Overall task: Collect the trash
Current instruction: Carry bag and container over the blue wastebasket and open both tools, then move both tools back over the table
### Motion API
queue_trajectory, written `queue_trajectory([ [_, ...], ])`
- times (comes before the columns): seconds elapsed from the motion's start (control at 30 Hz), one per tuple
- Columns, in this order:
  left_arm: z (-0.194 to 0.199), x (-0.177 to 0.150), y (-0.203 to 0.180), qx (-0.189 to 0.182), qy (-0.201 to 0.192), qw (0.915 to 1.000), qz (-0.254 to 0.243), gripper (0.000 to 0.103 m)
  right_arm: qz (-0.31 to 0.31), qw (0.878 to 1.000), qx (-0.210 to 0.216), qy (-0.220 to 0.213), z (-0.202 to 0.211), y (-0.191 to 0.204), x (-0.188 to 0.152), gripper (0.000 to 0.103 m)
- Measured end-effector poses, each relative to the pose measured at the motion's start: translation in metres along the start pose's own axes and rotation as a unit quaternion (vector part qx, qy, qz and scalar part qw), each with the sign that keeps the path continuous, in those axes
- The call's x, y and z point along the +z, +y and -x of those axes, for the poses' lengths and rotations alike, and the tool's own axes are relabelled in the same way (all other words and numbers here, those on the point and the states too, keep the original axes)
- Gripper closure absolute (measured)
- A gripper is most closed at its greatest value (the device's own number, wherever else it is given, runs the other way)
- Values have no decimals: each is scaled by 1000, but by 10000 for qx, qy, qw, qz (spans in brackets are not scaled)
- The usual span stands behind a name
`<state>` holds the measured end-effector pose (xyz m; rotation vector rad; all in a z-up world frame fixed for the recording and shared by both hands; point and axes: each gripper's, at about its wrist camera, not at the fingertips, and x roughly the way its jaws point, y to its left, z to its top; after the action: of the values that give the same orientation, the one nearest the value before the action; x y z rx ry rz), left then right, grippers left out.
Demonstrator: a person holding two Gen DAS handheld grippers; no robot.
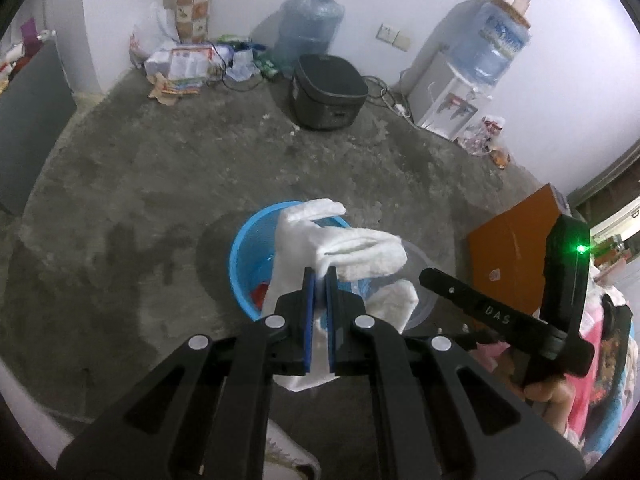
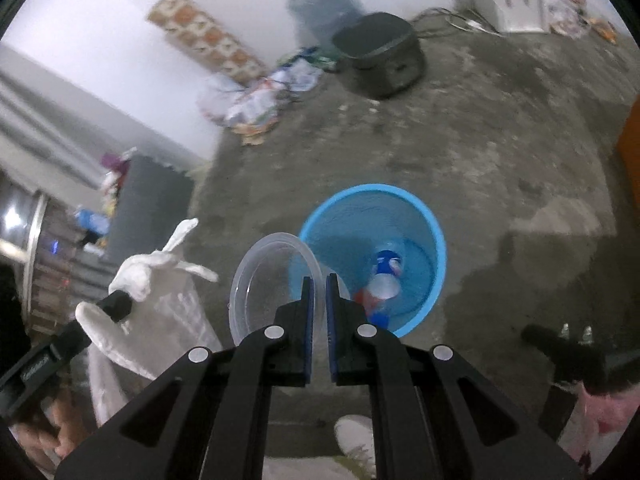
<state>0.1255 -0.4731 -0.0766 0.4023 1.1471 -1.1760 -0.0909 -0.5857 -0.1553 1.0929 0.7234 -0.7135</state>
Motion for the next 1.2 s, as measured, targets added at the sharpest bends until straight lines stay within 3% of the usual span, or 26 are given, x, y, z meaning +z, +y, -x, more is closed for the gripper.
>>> queue_trajectory([
  [0.03,-11,2,0,-7,47,10000,26,85,-49,10000,-79,-9,-12,-5,4,95],
  [0.07,-26,4,3,7,93,9999,101,65,-81,9999,-135,10,-21,-11,7,90],
  [0.1,-33,5,5,47,95,9998,152,56,-138,9997,-212,51,-32,-16,9,75],
  [0.17,-49,5,8,146,82,9995,251,56,-340,9981,-499,139,-53,-31,11,63],
  [0.27,-54,0,14,107,42,9989,463,56,-431,9975,-539,150,-58,-40,5,63],
  [0.47,-30,-11,11,181,-177,9992,313,56,-242,9982,-537,-90,-40,-40,0,57],
  [0.63,9,-19,5,320,-451,9983,162,56,-46,9982,-548,-235,-19,-25,-5,54],
  [0.83,62,-28,4,453,-749,9961,122,54,560,9950,-607,-564,14,16,-19,38],
  [1.1,154,-52,10,760,-1188,9899,151,47,1476,9836,-447,-938,59,80,-43,25],
  [1.2,194,-67,17,962,-1492,9837,284,47,1819,9769,-293,-1081,76,105,-54,19],
])
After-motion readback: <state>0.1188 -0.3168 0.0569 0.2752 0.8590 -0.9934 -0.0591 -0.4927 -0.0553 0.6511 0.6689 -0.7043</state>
